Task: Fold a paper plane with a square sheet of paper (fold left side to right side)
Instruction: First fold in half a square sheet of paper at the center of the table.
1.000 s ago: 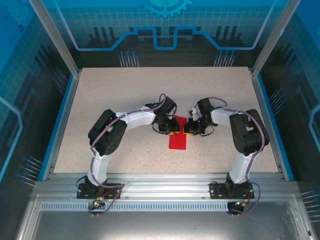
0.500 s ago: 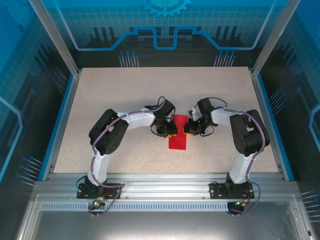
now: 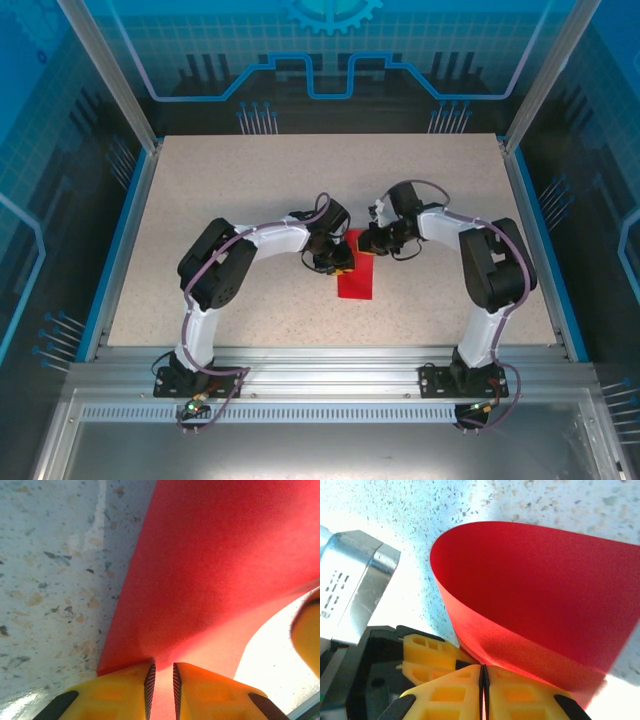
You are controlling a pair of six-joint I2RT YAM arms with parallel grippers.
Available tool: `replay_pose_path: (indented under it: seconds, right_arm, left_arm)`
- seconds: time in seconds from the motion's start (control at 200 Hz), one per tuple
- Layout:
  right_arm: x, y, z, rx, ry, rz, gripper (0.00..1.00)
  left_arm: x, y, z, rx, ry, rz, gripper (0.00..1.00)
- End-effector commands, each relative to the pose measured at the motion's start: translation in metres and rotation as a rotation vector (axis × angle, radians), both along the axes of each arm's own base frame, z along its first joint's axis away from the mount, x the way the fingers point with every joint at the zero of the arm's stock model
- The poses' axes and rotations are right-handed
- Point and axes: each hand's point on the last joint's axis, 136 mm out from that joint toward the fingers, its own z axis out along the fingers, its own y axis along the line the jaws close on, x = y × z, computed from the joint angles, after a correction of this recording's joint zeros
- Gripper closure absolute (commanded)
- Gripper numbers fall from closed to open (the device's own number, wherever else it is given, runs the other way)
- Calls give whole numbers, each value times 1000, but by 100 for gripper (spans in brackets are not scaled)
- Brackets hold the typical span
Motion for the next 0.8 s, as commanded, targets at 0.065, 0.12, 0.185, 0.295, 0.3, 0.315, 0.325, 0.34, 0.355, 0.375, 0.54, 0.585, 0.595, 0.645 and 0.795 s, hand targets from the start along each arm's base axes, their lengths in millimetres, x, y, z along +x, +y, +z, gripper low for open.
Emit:
replay_pose_path:
  seconds: [0.065, 0.12, 0.185, 0.295, 0.3, 0.315, 0.325, 0.34, 0.355, 0.375, 0.54, 0.585, 0.595, 0.645, 0.795]
  right_arm:
    - [5, 9, -17, -42, 27, 10, 89]
    - [5, 5, -25, -77, 39, 6, 89]
    - [4, 1, -34, -106, 54, 3, 89]
    - [0, -5, -48, -148, 87, -3, 89]
    - [-1, -5, -48, -150, 90, -3, 89]
    - [-1, -6, -50, -156, 92, -2, 89]
    - [-2, -7, -51, -161, 98, -4, 89]
    - [-3, -7, -53, -165, 102, -6, 89]
    - [-4, -8, -54, -172, 106, -7, 89]
    - [-4, -10, -56, -180, 111, -11, 89]
    - [-11, -21, -68, -239, 149, -30, 89]
    - [-13, -23, -70, -244, 158, -32, 89]
    - [-13, -24, -71, -245, 161, -34, 89]
    - [-15, -25, -74, -250, 171, -39, 89]
    - [-18, -27, -77, -255, 180, -41, 89]
  left_arm:
    - [-18, 18, -31, 108, 59, -19, 77]
    - [-19, 18, -30, 109, 58, -23, 77]
    - [-18, 18, -28, 107, 53, -27, 77]
    - [-19, 17, -26, 103, 46, -39, 76]
    - [-19, 17, -25, 102, 44, -40, 75]
    - [-19, 17, -25, 101, 44, -42, 75]
    - [-19, 17, -25, 101, 44, -42, 75]
    - [-19, 17, -24, 99, 42, -44, 75]
    - [-20, 16, -24, 97, 40, -48, 75]
    - [-21, 16, -23, 95, 39, -51, 75]
    - [-28, 16, -18, 73, 33, -74, 75]
    - [-32, 17, -17, 69, 33, -80, 75]
    - [-32, 17, -17, 68, 33, -82, 75]
    - [-36, 19, -16, 63, 33, -84, 75]
    - [-50, 24, -16, 56, 45, -90, 75]
